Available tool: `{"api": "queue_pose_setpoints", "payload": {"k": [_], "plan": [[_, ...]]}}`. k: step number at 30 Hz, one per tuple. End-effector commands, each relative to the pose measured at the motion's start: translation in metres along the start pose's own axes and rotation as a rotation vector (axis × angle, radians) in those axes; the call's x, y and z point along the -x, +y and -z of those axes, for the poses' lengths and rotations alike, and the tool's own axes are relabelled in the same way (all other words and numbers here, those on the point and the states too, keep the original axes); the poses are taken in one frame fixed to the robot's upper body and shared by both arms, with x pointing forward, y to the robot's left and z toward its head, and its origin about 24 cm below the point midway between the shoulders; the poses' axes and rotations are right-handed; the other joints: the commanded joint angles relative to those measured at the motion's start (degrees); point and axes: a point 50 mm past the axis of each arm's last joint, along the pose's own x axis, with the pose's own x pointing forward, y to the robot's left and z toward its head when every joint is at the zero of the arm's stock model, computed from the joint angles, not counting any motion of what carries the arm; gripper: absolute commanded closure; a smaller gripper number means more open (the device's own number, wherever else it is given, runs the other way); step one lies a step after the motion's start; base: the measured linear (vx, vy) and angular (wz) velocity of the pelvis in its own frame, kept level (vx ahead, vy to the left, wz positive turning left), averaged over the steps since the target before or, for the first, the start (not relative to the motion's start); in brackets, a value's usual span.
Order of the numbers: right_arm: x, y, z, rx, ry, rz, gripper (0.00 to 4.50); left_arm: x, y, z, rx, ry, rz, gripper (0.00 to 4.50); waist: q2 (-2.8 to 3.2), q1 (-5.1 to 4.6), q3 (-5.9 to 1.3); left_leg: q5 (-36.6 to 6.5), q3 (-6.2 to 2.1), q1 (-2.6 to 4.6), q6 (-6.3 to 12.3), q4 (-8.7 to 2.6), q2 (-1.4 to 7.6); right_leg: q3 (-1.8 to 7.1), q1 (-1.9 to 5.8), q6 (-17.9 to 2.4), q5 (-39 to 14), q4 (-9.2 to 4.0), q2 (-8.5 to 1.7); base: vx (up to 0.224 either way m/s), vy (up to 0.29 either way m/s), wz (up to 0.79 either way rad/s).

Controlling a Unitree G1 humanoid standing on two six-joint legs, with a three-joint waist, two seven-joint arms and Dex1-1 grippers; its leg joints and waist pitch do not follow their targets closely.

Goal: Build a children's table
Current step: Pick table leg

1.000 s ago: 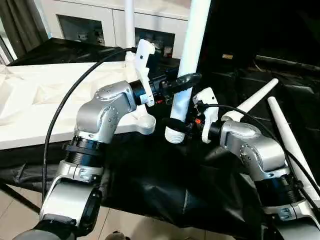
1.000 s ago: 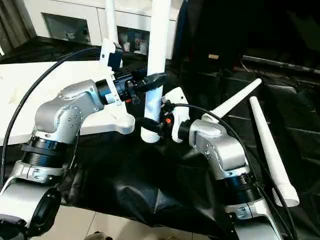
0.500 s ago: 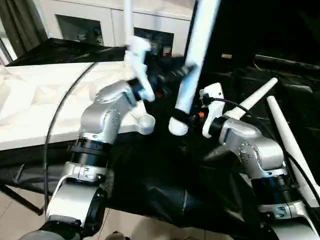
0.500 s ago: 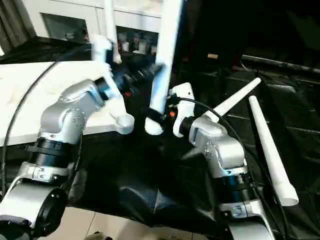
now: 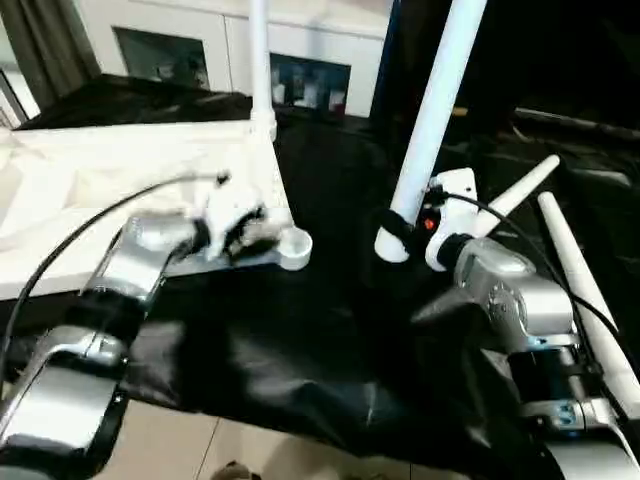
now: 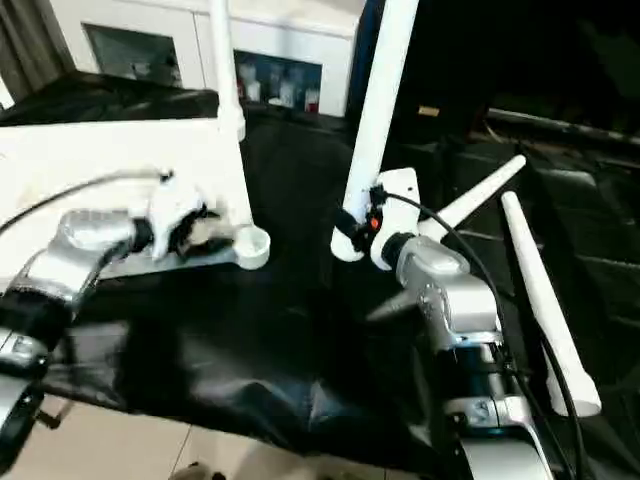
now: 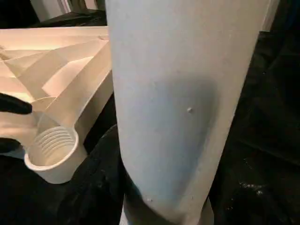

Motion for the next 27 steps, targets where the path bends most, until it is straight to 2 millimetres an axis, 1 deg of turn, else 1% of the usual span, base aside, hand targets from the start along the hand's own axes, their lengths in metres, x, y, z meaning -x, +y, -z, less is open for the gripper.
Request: {"api": "queue_pose_setpoints", "payload": {"k": [1,2,3,4,5,6,7,8,9,11,13,15,17,18,20,22,23,24,25,26,27], "plan": [[0.002,0.000,-0.004,0.017,-0.025,-0.005,2.60,-0.001,0.002,0.001,-0.029,0.033,0.011,1.94,1.32,-0.19,-4.91,-6.7,-0.59,1.16,-2.82,-3.96,2.39,2.36,3.36,-12.7,0.1,-3.24,-4.94,0.000,0.000,0.00],[0.003,0.001,-0.003,0.018,-0.023,-0.010,2.60,-0.001,0.003,0.007,-0.036,0.067,0.000,2.01,1.37,-0.22,-4.87,-7.4,-0.63,1.17,-2.87,-3.98,2.39,2.42,3.34,-12.4,-1.1,-3.44,-4.92,0.000,0.000,0.00],[0.003,0.001,-0.003,0.018,-0.022,-0.011,2.60,-0.001,0.004,0.008,-0.033,0.068,0.000,2.01,1.35,-0.20,-4.87,-7.7,-0.66,1.23,-2.97,-4.02,2.43,2.43,3.36,-12.3,-1.4,-3.42,-4.96,0.000,0.000,0.00],[0.004,0.002,-0.002,0.019,-0.020,-0.018,2.60,-0.001,0.004,0.012,-0.006,0.077,0.006,2.07,1.52,-0.23,-4.84,-7.9,-0.66,1.18,-3.05,-4.01,2.45,2.45,3.34,-12.5,-1.5,-3.43,-5.06,0.000,0.000,0.00],[0.004,0.002,-0.002,0.019,-0.020,-0.020,2.60,-0.001,0.004,0.013,0.006,0.076,0.015,2.20,1.44,-0.20,-4.93,-8.1,-0.68,1.26,-3.10,-3.98,2.42,2.46,3.42,-12.6,-1.9,-3.47,-5.14,0.000,0.000,0.00],[0.004,0.002,-0.002,0.020,-0.018,-0.022,2.60,-0.001,0.003,0.014,0.017,0.072,0.029,2.34,1.45,-0.20,-4.87,-8.2,-0.74,1.25,-3.17,-4.04,2.54,2.47,3.37,-12.9,-1.7,-3.45,-5.19,0.000,0.000,0.00],[0.005,0.002,-0.002,0.020,-0.018,-0.022,2.60,-0.001,0.003,0.014,0.020,0.070,0.034,2.34,1.41,-0.17,-4.89,-8.2,-0.75,1.26,-3.19,-4.04,2.57,2.46,3.40,-13.0,-1.6,-3.43,-5.22,0.000,0.000,0.00],[0.005,0.002,-0.001,0.020,-0.016,-0.022,2.60,-0.001,0.004,0.014,0.041,0.060,0.034,2.44,1.48,-0.18,-4.92,-8.0,-0.74,1.22,-3.19,-4.01,2.58,2.44,3.39,-13.4,-0.8,-3.31,-5.16,0.000,0.000,0.00],[0.005,0.001,-0.001,0.021,-0.014,-0.021,2.60,-0.002,0.005,0.013,0.056,0.053,0.033,2.53,1.39,-0.17,-5.00,-7.5,-0.71,1.23,-2.97,-3.95,2.61,2.42,3.45,-14.0,0.4,-3.18,-5.22,0.000,0.000,0.00],[0.006,0.001,-0.001,0.021,-0.012,-0.021,2.60,-0.001,0.005,0.013,0.056,0.052,0.043,2.81,1.41,-0.13,-4.98,-7.3,-0.70,1.21,-2.66,-3.92,2.54,2.39,3.45,-14.3,0.9,-3.17,-5.15,0.000,0.000,0.00],[0.006,0.001,-0.001,0.022,-0.011,-0.022,2.60,-0.001,0.006,0.013,0.058,0.052,0.056,2.86,1.41,-0.10,-4.89,-7.7,-0.70,1.21,-2.55,-3.95,2.54,2.43,3.45,-14.4,0.2,-3.30,-5.25,0.000,0.000,0.00],[0.006,0.001,-0.001,0.022,-0.010,-0.023,2.60,0.000,0.006,0.013,0.055,0.053,0.071,3.10,1.41,-0.10,-4.89,-8.2,-0.74,1.26,-2.68,-3.99,2.65,2.45,3.47,-14.4,-0.4,-3.32,-5.36,0.000,0.000,0.00],[0.006,0.000,0.000,0.024,-0.009,-0.025,2.60,0.002,0.003,0.015,0.048,0.056,0.134,3.26,1.32,-0.05,-4.87,-8.0,-0.74,1.27,-2.59,-4.02,2.64,2.46,3.47,-14.3,-0.8,-3.38,-5.40,0.000,0.000,0.00],[0.006,0.000,0.000,0.025,-0.008,-0.025,2.60,0.003,0.002,0.016,0.051,0.060,0.171,3.30,1.49,-0.03,-4.92,-7.7,-0.78,1.30,-2.62,-4.02,2.71,2.46,3.44,-14.5,0.0,-3.26,-5.46,0.000,0.000,0.00],[0.006,0.000,0.000,0.026,-0.007,-0.027,2.60,0.005,-0.001,0.016,0.053,0.065,0.230,3.54,1.47,-0.09,-4.95,-7.3,-0.72,1.30,-2.60,-4.00,2.71,2.41,3.43,-14.8,1.3,-3.08,-5.32,0.000,0.000,0.00],[0.006,0.000,0.000,0.029,-0.006,-0.028,2.60,0.006,-0.004,0.016,0.048,0.070,0.302,3.69,1.50,0.01,-4.96,-6.7,-0.70,1.25,-2.35,-3.99,2.68,2.45,3.56,-15.2,2.3,-3.01,-5.49,0.000,0.000,0.00],[0.006,0.000,0.000,0.031,-0.005,-0.030,2.60,0.007,-0.010,0.015,0.027,0.071,0.389,3.74,1.50,0.00,-4.93,-6.7,-0.68,1.30,-2.39,-4.00,2.73,2.43,3.49,-15.3,2.4,-3.01,-5.43,0.000,0.000,0.00],[0.006,0.000,0.000,0.031,-0.005,-0.030,2.60,0.007,-0.010,0.015,0.027,0.071,0.389,3.86,1.53,0.06,-4.94,-6.8,-0.74,1.31,-2.47,-4.04,2.85,2.42,3.54,-15.4,2.5,-2.92,-5.58,0.000,0.000,0.00],[0.007,-0.001,0.001,0.032,-0.001,-0.033,2.60,0.007,-0.016,0.014,0.031,0.077,0.449,3.86,1.42,-0.01,-4.86,-7.1,-0.65,1.25,-2.50,-4.09,2.86,2.42,3.54,-15.5,2.0,-3.01,-5.57,0.000,0.000,0.00],[0.008,-0.001,0.001,0.033,0.000,-0.035,2.60,0.007,-0.018,0.014,0.034,0.079,0.469,3.99,1.49,0.08,-4.84,-7.3,-0.66,1.33,-2.52,-4.09,2.99,2.41,3.48,-15.8,1.9,-2.94,-5.64,0.000,0.000,0.00],[0.009,-0.001,0.002,0.033,0.002,-0.037,2.60,0.006,-0.020,0.013,0.041,0.078,0.493,4.10,1.55,0.12,-4.80,-7.5,-0.53,1.43,-2.49,-4.06,2.93,2.41,3.33,-15.8,1.6,-3.02,-5.55,0.000,0.000,0.00]]}}
